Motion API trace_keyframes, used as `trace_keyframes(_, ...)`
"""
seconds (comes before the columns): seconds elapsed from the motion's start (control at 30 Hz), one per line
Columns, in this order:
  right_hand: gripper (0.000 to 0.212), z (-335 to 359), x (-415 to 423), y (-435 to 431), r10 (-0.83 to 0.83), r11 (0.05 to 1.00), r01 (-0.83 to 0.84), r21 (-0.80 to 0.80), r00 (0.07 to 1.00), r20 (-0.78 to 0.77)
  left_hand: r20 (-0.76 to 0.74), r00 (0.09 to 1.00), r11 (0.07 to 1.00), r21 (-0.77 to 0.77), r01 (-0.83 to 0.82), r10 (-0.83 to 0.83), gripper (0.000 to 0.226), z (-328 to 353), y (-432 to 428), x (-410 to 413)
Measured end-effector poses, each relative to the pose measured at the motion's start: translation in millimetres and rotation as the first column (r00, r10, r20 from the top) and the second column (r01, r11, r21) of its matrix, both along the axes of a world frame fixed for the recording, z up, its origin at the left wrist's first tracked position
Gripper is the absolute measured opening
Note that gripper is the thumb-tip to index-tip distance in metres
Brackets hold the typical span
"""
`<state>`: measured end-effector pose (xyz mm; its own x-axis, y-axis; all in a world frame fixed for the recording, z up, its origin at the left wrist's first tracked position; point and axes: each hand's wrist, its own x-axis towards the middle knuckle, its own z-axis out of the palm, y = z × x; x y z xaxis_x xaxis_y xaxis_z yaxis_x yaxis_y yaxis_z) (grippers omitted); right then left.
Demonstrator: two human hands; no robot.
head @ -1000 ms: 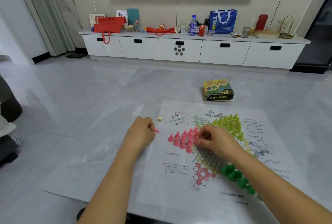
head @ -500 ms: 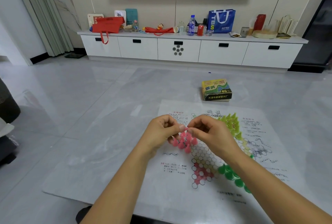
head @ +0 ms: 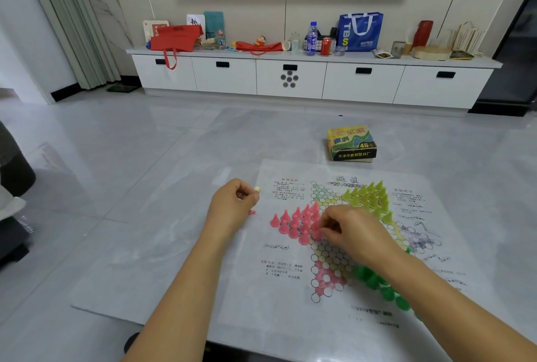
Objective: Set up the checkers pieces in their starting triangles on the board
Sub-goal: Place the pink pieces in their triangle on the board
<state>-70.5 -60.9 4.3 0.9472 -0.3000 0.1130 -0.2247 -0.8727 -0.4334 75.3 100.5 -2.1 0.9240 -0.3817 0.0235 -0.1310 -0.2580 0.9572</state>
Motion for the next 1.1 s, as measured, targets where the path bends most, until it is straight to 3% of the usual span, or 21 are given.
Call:
trace_keyframes(0.17, 0.01, -5, 4, 1, 0.002, 0.999, -0.002, 0.039, 1.0, -0.001, 0.039, 0.999, 0.993, 0.122, 0.001, -0.006, 0.011, -5, 0, 4)
trace_keyframes(0.27, 0.01, -6, 6, 2, -0.003, 0.999, 0.003, 0.043, 1.0, -0.013, 0.14, 0.99, 0.945, 0.326, -0.028, -0.019, 0.008, -9, 1, 6)
trace_keyframes(0.33, 0.01, -7, 6, 2, -0.004, 0.999, 0.005, 0.035, 1.0, -0.019, 0.191, 0.98, 0.899, 0.437, -0.04, -0.049, 0.019, -12, 1, 7)
trace_keyframes(0.5, 0.01, -7, 6, 4, -0.001, 1.0, 0.001, 0.005, 1.0, -0.019, 0.204, 0.977, 0.891, 0.452, -0.033, -0.068, 0.025, -11, -1, 8)
trace_keyframes(0.87, 0.014, -6, 3, 3, -0.02, 0.999, 0.019, 0.035, 1.0, 0.011, 0.27, 0.95, 0.811, 0.584, -0.032, -0.156, 0.012, -15, 0, 9)
trace_keyframes(0.93, 0.014, -3, 2, 2, -0.032, 0.998, 0.03, 0.058, 0.999, 0.026, 0.199, 0.974, 0.868, 0.496, -0.008, -0.105, 0.016, -12, 0, 7)
trace_keyframes(1.0, 0.014, 0, 0, 2, -0.04, 0.994, 0.032, 0.107, 0.996, 0.075, -0.01, 0.995, 0.972, 0.215, 0.099, -0.099, 0.016, -1, -1, 0)
trace_keyframes(1.1, 0.013, 7, 2, 4, -0.032, 0.983, 0.001, 0.182, 0.986, 0.164, -0.182, 0.947, 0.96, -0.143, 0.24, -0.264, 0.019, 18, -4, -17)
